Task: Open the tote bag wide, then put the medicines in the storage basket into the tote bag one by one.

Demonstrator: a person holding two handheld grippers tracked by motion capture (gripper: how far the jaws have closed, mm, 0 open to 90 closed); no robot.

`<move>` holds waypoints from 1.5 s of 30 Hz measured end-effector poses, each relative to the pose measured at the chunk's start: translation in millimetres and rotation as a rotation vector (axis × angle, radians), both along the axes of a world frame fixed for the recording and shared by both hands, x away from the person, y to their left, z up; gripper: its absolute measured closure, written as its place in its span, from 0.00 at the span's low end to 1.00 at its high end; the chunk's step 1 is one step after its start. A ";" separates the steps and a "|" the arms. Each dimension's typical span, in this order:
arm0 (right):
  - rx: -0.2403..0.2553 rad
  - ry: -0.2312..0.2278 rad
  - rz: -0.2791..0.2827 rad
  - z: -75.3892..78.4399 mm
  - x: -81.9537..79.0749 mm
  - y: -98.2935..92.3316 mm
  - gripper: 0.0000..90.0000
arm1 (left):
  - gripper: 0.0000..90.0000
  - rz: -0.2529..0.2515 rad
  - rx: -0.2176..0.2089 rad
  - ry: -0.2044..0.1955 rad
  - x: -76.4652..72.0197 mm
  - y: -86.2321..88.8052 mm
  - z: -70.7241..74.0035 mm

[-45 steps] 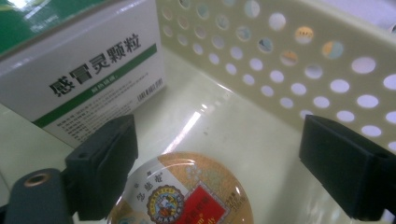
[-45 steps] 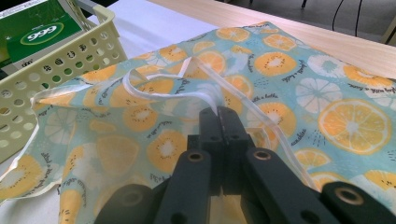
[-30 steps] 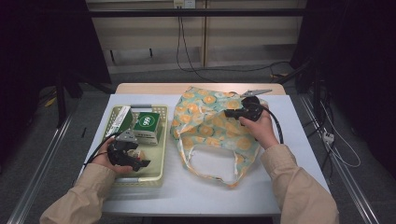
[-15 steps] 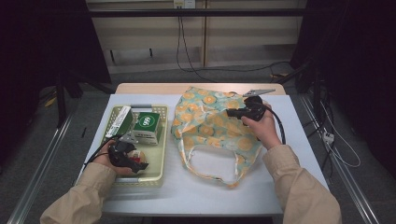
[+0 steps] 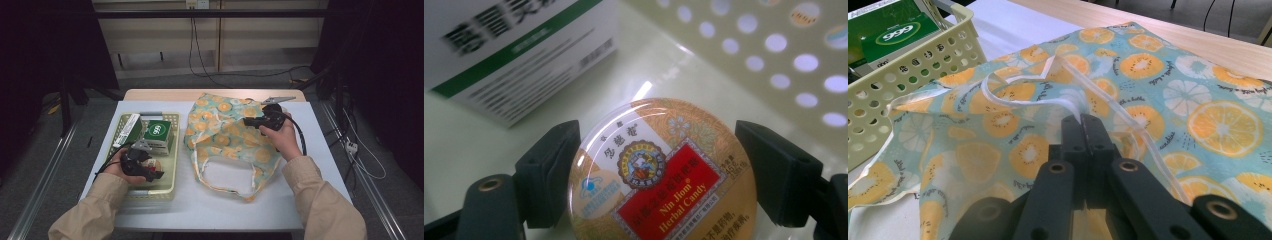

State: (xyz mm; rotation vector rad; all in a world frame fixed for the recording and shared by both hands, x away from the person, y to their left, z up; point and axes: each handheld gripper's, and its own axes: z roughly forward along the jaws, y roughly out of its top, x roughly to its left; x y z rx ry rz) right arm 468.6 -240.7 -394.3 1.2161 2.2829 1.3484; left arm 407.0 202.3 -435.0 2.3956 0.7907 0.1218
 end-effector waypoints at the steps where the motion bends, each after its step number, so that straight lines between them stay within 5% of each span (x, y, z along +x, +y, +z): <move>1: 0.001 0.001 0.001 0.0 0.0 0.7 1.00 | 0.23 0.005 -0.005 -0.002 0.5 -1.6 -1.1; 7: 0.000 0.001 0.008 -1.7 0.4 3.0 1.00 | 0.15 -0.008 0.012 -0.032 0.2 0.9 3.2; 13: 0.000 0.001 0.008 -0.8 -0.2 3.0 1.00 | 0.11 -0.040 0.102 0.007 -1.7 4.3 -1.7; 23: 0.001 0.003 -0.001 -1.1 -2.2 -0.1 1.00 | 0.23 -0.062 0.112 -0.019 -4.7 2.1 1.0; 28: 0.001 0.004 0.006 -1.8 -2.4 2.1 1.00 | 0.23 -0.014 0.026 -0.041 -2.3 4.8 12.1; 45: 0.016 0.006 0.005 -2.1 -1.5 2.4 1.00 | 0.23 0.018 -0.067 -0.044 -0.2 -7.8 65.9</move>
